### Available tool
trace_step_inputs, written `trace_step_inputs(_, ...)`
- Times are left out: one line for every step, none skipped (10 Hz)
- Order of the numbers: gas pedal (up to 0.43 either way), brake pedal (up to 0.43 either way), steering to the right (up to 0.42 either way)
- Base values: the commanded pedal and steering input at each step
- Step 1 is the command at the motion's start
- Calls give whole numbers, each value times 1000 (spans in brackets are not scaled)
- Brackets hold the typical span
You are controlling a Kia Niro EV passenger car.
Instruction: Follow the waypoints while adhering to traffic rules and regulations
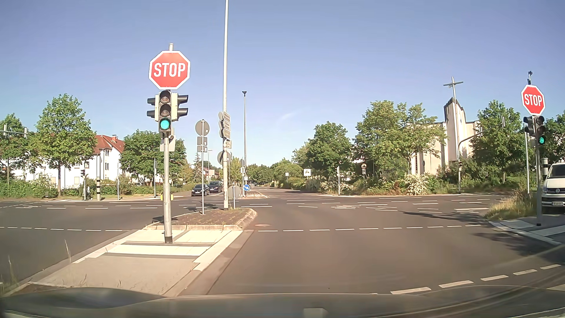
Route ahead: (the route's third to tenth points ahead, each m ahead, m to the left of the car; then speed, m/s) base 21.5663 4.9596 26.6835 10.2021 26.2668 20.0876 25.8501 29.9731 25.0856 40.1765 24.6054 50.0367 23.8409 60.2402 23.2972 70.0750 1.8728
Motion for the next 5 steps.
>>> trace_step_inputs(228, 0, 16)
trace_step_inputs(228, 0, 16)
trace_step_inputs(228, 0, 15)
trace_step_inputs(228, 0, 14)
trace_step_inputs(228, 0, 14)
